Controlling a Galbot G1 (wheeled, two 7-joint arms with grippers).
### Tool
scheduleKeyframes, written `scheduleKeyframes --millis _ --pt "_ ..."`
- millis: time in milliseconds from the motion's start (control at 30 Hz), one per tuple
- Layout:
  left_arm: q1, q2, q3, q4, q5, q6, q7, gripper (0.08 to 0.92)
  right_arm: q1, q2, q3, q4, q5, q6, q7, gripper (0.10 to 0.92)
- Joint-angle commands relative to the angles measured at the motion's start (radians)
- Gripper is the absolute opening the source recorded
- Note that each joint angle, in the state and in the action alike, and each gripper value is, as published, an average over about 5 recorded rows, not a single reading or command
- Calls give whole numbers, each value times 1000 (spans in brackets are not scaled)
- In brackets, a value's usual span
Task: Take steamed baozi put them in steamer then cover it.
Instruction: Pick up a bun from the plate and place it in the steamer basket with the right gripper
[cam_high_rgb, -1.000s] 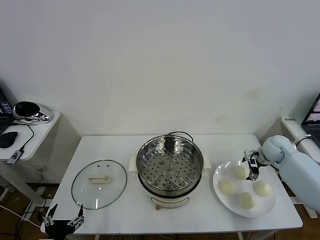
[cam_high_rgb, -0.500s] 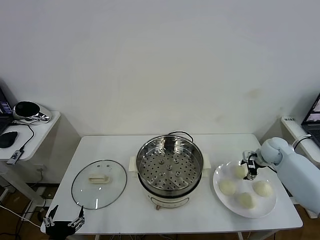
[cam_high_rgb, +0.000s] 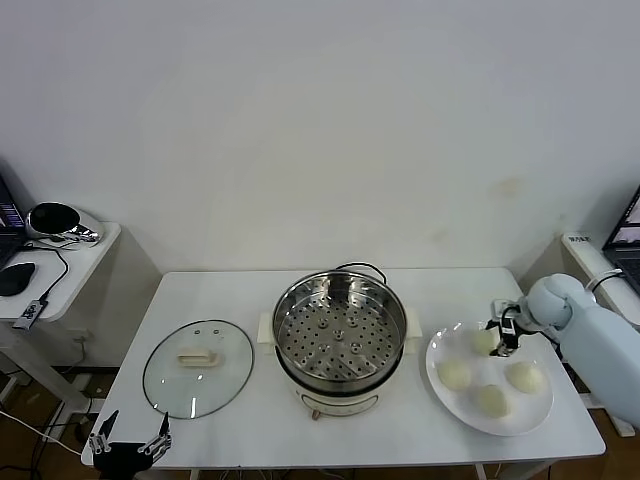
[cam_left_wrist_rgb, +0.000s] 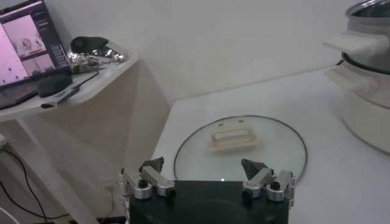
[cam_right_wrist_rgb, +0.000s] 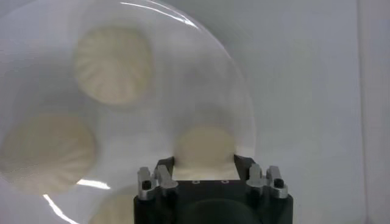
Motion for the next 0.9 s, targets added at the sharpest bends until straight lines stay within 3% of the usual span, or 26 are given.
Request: scheduleKeyframes --millis 33,300,500,700,900 --pt "0 -1 2 0 1 0 0 823 2 0 2 0 6 1 1 603" --pt "-10 3 9 3 4 0 0 823 89 -77 -58 86 111 -20 -16 602" --pt "-23 2 17 6 8 1 -2 823 396 -115 -274 168 267 -45 -53 602" --pt "-27 9 26 -1 16 0 -8 823 690 18 -478 154 404 -71 -105 607" --pt "-36 10 20 -14 11 1 -10 823 800 199 -548 57 457 -29 -175 603"
